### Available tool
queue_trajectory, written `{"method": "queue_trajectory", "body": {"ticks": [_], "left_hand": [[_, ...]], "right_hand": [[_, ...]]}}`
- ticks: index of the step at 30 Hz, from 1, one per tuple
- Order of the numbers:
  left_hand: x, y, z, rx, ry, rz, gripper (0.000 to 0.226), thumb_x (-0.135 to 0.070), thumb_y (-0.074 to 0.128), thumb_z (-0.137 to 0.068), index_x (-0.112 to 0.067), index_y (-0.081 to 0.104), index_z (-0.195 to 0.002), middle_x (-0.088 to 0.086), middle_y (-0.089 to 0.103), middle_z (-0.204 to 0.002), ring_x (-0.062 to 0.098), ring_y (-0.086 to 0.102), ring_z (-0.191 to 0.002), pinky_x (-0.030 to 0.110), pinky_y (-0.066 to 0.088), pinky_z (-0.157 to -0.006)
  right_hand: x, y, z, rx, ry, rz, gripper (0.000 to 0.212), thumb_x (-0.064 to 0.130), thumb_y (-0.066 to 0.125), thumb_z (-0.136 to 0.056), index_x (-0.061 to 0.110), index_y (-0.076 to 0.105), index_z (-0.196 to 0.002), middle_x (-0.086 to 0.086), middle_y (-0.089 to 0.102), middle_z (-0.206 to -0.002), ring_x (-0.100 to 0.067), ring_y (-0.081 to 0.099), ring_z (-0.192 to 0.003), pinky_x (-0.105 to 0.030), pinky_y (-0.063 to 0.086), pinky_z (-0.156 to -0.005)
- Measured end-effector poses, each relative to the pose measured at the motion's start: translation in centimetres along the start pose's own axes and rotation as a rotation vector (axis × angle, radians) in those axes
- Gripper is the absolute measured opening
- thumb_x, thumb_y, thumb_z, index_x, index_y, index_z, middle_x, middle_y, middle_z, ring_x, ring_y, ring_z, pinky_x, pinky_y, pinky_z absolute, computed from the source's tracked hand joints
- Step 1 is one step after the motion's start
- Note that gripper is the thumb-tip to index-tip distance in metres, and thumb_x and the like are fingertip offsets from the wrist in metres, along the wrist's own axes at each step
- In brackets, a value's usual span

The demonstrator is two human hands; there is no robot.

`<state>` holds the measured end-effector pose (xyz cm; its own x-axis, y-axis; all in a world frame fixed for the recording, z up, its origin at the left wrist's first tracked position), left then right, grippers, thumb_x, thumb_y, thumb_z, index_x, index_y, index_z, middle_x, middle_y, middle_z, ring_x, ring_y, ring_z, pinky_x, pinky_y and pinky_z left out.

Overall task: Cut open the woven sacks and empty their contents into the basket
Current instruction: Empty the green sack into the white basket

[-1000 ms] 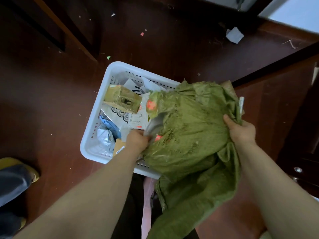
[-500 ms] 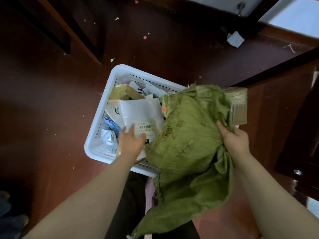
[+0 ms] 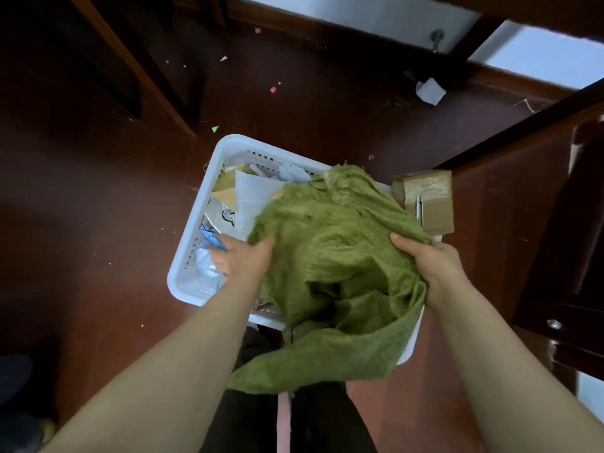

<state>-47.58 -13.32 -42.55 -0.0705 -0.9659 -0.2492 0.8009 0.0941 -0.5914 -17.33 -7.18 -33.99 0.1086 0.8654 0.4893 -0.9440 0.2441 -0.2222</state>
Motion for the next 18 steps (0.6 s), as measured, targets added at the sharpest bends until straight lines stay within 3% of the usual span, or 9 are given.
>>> {"method": "queue_trajectory", "body": {"ticks": [2, 4, 5, 7, 10, 12, 15, 17, 18], "left_hand": [[1.1, 2.8, 3.8, 0.211, 0.01, 0.165, 0.11, -0.063, 0.068, -0.072, -0.023, 0.007, -0.153, 0.011, 0.004, -0.159, 0.031, 0.014, -0.145, 0.047, 0.017, -0.117], [2.7, 5.4, 8.5, 0.523, -0.075, 0.412, 0.116, -0.082, 0.071, -0.05, -0.033, 0.029, -0.147, 0.002, 0.032, -0.154, 0.027, 0.037, -0.137, 0.048, 0.031, -0.111], [2.9, 6.4, 11.1, 0.687, -0.1, 0.51, 0.114, -0.082, 0.073, -0.044, -0.032, 0.039, -0.141, -0.002, 0.048, -0.143, 0.023, 0.049, -0.128, 0.046, 0.039, -0.107], [1.6, 6.6, 15.0, 0.836, 0.06, 0.516, 0.089, -0.063, 0.08, -0.051, -0.026, 0.053, -0.127, -0.004, 0.065, -0.123, 0.017, 0.061, -0.113, 0.04, 0.047, -0.101], [-0.1, 3.2, 15.3, 0.594, 0.255, 0.346, 0.04, -0.014, 0.074, -0.073, -0.009, 0.063, -0.111, 0.011, 0.071, -0.108, 0.026, 0.066, -0.1, 0.04, 0.052, -0.092], [-0.3, -1.0, 12.8, 0.359, 0.226, 0.351, 0.021, -0.002, 0.058, -0.082, -0.005, 0.065, -0.102, 0.016, 0.07, -0.096, 0.03, 0.065, -0.089, 0.042, 0.054, -0.086], [-0.5, -6.1, 11.0, 0.283, 0.048, 0.56, 0.014, -0.004, 0.051, -0.086, -0.01, 0.063, -0.081, 0.014, 0.063, -0.078, 0.026, 0.06, -0.071, 0.041, 0.054, -0.074], [-1.2, -8.6, 11.0, 0.262, 0.028, 0.641, 0.012, -0.007, 0.052, -0.086, -0.009, 0.061, -0.078, 0.012, 0.061, -0.071, 0.025, 0.058, -0.065, 0.038, 0.052, -0.069], [-1.8, -9.4, 11.5, 0.268, 0.045, 0.681, 0.01, -0.011, 0.055, -0.086, -0.007, 0.063, -0.082, 0.012, 0.063, -0.073, 0.025, 0.06, -0.066, 0.037, 0.053, -0.069]], "right_hand": [[-0.7, 1.9, 1.4, 0.105, 0.11, -0.069, 0.029, 0.013, 0.07, -0.083, 0.002, 0.064, -0.109, -0.015, 0.071, -0.096, -0.03, 0.069, -0.083, -0.041, 0.056, -0.074], [-0.6, 4.2, 3.2, 0.243, 0.164, -0.131, 0.025, 0.023, 0.063, -0.087, 0.006, 0.069, -0.105, -0.016, 0.072, -0.1, -0.03, 0.07, -0.084, -0.04, 0.056, -0.076], [-0.3, 5.1, 4.0, 0.305, 0.159, -0.156, 0.027, 0.029, 0.059, -0.088, 0.007, 0.073, -0.095, -0.016, 0.072, -0.097, -0.028, 0.071, -0.079, -0.038, 0.055, -0.074], [0.5, 6.3, 5.5, 0.413, 0.149, -0.181, 0.044, 0.045, 0.056, -0.086, 0.008, 0.076, -0.072, -0.014, 0.073, -0.081, -0.025, 0.07, -0.064, -0.033, 0.053, -0.066], [1.2, 5.5, 7.4, 0.463, 0.117, 0.067, 0.043, 0.058, 0.064, -0.075, 0.016, 0.069, -0.075, 0.001, 0.063, -0.057, -0.012, 0.045, -0.031, -0.016, 0.035, -0.037], [1.9, 2.9, 7.6, 0.352, 0.049, 0.357, 0.038, 0.045, 0.077, -0.068, 0.013, 0.065, -0.085, 0.005, 0.053, -0.051, -0.006, 0.03, -0.026, -0.012, 0.022, -0.03], [3.0, 0.0, 8.6, 0.272, -0.057, 0.596, 0.048, 0.016, 0.084, -0.068, 0.004, 0.064, -0.11, -0.004, 0.062, -0.072, -0.013, 0.057, -0.046, -0.02, 0.044, -0.039], [3.5, -0.5, 10.3, 0.299, -0.083, 0.716, 0.057, 0.014, 0.085, -0.068, 0.012, 0.058, -0.118, -0.003, 0.064, -0.088, -0.016, 0.064, -0.069, -0.021, 0.051, -0.048], [3.9, -0.6, 11.2, 0.319, -0.1, 0.715, 0.062, 0.016, 0.085, -0.068, 0.013, 0.057, -0.123, -0.003, 0.064, -0.09, -0.014, 0.065, -0.069, -0.02, 0.05, -0.046]]}}
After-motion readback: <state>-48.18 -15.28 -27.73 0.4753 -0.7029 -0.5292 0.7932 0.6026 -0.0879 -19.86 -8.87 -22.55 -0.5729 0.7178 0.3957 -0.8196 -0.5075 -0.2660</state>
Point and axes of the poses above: each hand's wrist, its own z-axis away from the middle knuckle, its own y-axis out of the palm, x = y × z, the point moved 8 cm from there along -z, towards the middle knuckle
